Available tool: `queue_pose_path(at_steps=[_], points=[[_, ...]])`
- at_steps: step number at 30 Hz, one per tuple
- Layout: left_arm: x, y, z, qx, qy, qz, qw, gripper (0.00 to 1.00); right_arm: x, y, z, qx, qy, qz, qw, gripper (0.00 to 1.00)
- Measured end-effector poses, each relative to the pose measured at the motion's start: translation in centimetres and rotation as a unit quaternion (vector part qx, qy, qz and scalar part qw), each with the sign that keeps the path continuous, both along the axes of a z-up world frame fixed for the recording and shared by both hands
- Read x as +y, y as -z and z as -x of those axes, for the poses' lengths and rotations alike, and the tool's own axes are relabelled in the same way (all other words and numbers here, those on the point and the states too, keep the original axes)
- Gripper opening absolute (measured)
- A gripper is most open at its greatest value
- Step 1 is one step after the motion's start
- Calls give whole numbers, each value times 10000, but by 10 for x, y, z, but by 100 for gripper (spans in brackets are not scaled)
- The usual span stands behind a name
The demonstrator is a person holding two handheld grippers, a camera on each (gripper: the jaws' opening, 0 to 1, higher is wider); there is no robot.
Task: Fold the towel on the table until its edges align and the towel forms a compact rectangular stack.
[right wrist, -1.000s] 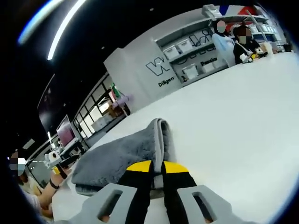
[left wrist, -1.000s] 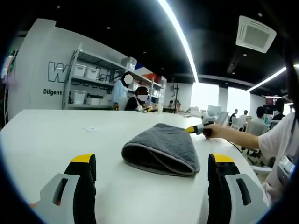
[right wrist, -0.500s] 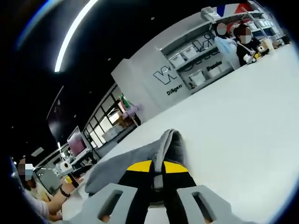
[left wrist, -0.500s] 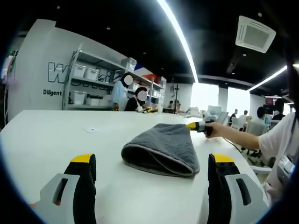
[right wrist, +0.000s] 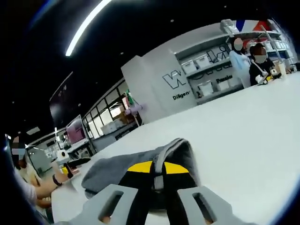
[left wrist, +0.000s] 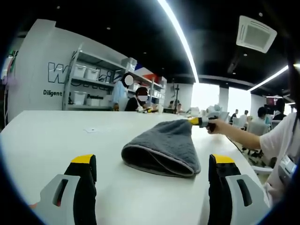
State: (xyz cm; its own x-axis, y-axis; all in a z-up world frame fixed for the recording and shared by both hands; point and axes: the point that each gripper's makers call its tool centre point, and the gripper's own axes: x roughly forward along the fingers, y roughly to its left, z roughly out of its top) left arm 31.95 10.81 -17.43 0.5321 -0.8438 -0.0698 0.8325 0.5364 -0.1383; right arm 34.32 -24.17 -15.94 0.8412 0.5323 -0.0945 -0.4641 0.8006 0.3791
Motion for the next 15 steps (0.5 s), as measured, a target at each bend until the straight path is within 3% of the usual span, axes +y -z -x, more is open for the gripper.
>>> queue_pose_path(at_steps=[15], points=[[-1,1,2,14,8,1,10000,98,25,-21,5,-481,-190,712,9961,3]])
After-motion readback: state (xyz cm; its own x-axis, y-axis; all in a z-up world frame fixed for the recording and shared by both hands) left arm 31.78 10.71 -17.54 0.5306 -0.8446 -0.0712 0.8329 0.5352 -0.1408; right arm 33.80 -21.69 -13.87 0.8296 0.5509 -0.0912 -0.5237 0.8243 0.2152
